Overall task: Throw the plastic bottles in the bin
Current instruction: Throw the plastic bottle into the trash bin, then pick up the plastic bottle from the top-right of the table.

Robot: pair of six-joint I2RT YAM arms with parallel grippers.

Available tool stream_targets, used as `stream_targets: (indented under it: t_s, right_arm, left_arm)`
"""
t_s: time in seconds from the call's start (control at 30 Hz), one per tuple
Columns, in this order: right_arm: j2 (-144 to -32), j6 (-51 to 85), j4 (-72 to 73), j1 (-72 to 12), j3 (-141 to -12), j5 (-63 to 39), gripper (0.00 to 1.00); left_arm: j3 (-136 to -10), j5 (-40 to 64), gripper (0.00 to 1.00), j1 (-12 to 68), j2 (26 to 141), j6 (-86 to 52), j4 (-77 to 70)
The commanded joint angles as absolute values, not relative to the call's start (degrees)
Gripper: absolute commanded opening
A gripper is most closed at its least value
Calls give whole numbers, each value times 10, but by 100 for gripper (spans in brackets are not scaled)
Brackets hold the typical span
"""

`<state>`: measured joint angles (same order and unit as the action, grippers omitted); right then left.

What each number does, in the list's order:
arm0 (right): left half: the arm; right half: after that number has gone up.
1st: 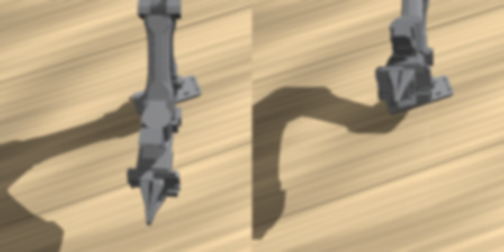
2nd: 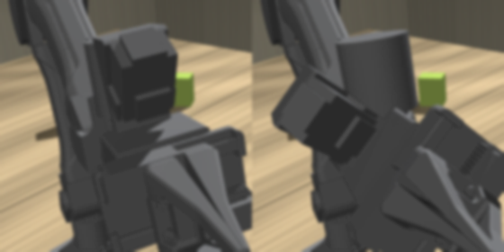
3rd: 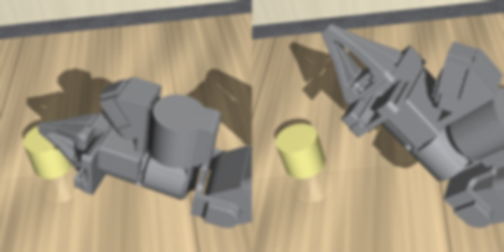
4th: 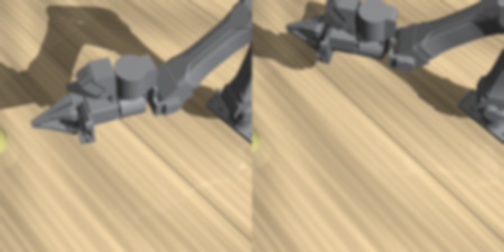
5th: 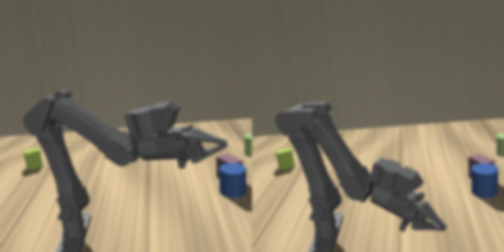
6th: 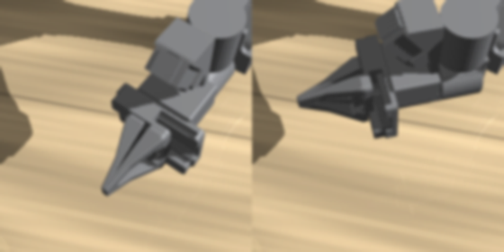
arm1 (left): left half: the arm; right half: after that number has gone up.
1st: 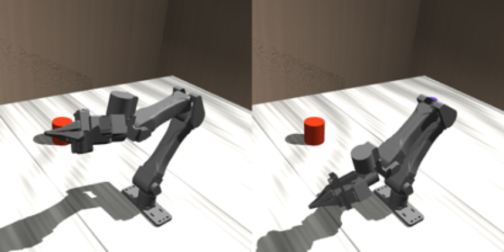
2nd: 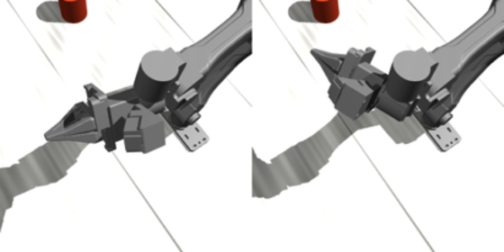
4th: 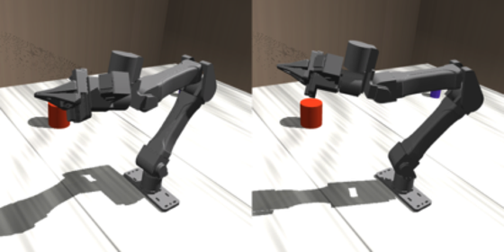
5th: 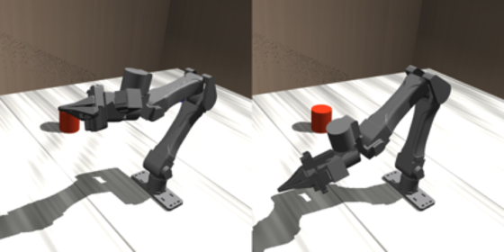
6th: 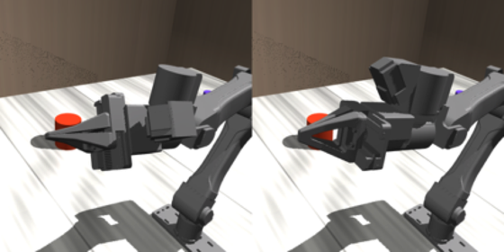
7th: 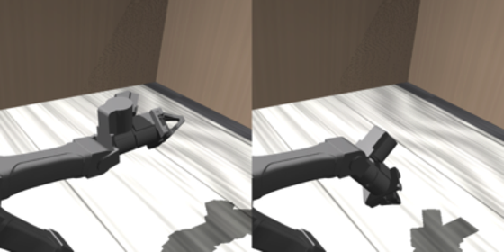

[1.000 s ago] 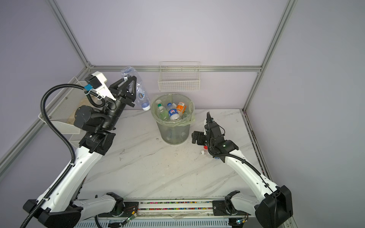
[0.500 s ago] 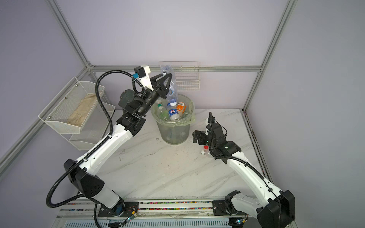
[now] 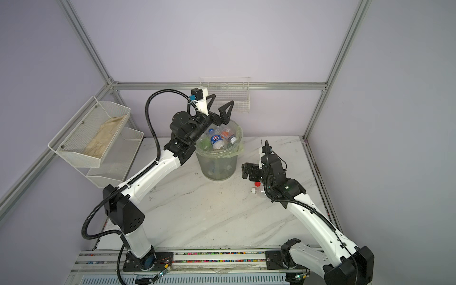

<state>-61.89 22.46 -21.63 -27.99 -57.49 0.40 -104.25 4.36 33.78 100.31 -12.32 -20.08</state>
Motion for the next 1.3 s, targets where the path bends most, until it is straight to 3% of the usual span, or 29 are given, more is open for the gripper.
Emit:
stream_targets:
  t_s: [0.0, 0.9, 1.27]
  right_arm:
    - [-627, 221, -217, -277, -576, 3, 97]
    - [-659, 249, -246, -268, -626, 46, 97]
    - [-712, 252, -258, -221, -648, 46, 97]
  left_arm:
    - [-1055, 54, 100, 339, 926, -100, -243]
    - [-784, -34, 100, 352, 659, -68, -157]
    - [-651, -90, 100, 355, 545, -82, -85]
